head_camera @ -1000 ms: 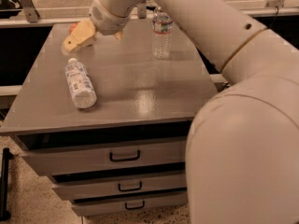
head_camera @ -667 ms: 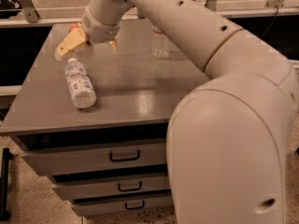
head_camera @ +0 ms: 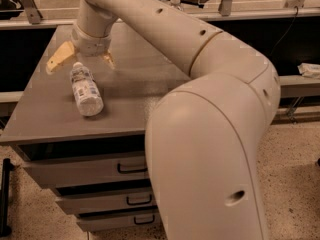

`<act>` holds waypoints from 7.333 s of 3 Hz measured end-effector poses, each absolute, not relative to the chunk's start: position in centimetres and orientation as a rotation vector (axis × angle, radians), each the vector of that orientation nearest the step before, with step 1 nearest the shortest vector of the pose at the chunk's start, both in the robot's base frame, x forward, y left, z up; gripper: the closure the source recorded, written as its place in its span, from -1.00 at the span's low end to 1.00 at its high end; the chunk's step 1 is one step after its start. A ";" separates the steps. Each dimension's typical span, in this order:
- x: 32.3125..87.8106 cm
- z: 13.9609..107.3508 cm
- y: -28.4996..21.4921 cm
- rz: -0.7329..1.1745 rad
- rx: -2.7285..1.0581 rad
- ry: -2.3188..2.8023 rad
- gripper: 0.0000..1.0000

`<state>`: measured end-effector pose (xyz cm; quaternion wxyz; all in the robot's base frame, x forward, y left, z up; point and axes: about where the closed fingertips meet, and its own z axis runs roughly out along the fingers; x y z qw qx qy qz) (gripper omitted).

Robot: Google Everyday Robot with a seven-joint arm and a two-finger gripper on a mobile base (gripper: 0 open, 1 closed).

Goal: Place blue plastic bottle upright

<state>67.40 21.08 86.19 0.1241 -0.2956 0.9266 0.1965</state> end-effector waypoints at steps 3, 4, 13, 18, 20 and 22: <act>66.6 83.9 21.9 0.293 -0.901 2.818 -0.20; 66.6 84.4 21.5 0.221 -0.908 2.818 0.26; 67.4 100.4 8.9 0.700 -1.065 1.645 1.00; 66.1 98.7 4.1 0.829 -1.135 1.250 1.00; 65.5 98.3 4.0 0.881 -1.085 1.141 1.00; 65.1 97.8 4.1 0.925 -1.071 1.094 0.67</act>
Offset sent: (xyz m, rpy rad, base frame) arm -0.0093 0.0089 -0.0221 -0.2569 0.0271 -0.0041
